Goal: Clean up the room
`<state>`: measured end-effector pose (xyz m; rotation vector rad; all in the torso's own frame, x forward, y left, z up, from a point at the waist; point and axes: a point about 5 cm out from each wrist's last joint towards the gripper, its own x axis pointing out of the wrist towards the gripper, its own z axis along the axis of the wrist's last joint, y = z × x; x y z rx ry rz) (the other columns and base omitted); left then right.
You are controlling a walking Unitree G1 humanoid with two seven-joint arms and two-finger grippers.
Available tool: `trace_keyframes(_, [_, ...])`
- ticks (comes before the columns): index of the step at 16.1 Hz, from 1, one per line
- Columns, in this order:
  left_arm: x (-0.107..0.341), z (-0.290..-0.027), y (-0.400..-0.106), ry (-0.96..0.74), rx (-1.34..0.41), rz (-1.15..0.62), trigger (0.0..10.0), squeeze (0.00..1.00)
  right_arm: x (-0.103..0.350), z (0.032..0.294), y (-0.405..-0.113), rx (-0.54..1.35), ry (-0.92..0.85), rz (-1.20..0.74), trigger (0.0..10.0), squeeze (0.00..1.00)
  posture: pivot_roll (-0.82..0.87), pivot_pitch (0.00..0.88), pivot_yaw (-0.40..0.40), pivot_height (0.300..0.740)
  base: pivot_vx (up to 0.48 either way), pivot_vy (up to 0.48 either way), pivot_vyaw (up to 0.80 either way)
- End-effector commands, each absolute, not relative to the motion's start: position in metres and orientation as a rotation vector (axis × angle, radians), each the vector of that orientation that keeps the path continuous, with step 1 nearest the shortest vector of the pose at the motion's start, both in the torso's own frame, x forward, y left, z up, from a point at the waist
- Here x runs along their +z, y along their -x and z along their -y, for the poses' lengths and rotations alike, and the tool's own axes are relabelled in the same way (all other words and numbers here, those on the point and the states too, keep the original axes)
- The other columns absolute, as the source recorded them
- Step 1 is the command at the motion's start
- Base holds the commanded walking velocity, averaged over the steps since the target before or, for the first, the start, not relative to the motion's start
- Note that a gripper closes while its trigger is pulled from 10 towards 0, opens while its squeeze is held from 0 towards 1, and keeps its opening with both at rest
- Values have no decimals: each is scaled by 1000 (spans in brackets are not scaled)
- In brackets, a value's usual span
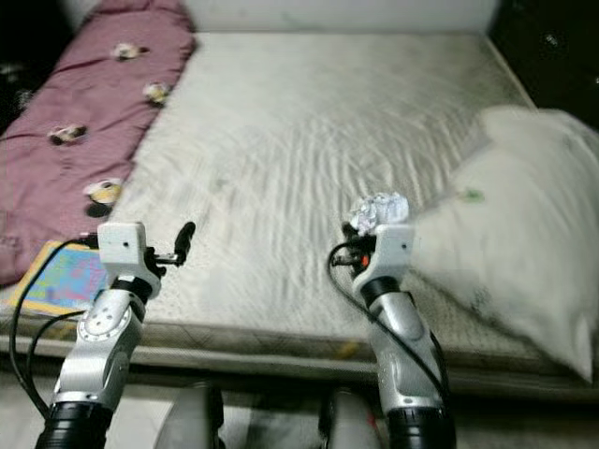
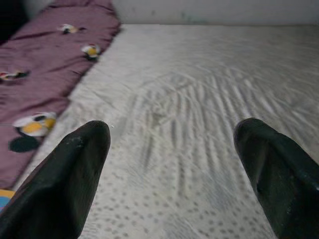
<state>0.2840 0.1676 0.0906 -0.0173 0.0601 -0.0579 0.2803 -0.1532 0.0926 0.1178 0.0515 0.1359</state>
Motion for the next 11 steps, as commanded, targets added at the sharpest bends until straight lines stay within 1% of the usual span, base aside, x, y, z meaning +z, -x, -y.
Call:
trace_keyframes(1, [90,-169,-283,9,-59,-71,10000,0,91,155,-279,128,-119,-60,10000,0,-55,0,27,713,0,0,0])
trace_keyframes(3, [88,-168,-282,12,-59,-76,10000,0,95,156,-275,162,-103,-19,10000,0,-53,0,24,713,0,0,0])
trace_keyframes(4, [88,-166,-281,11,-64,-75,10000,0,89,161,-277,109,-88,-60,10000,0,-53,0,22,728,0,0,0])
trace_keyframes(5, [88,-166,-280,12,-65,-76,10000,0,89,162,-278,95,-98,-63,10000,0,-50,0,18,740,0,0,0])
trace_keyframes(11, [87,-164,-282,10,-54,-76,10000,0,87,163,-276,80,-71,-70,10000,0,-52,0,10,740,0,0,0])
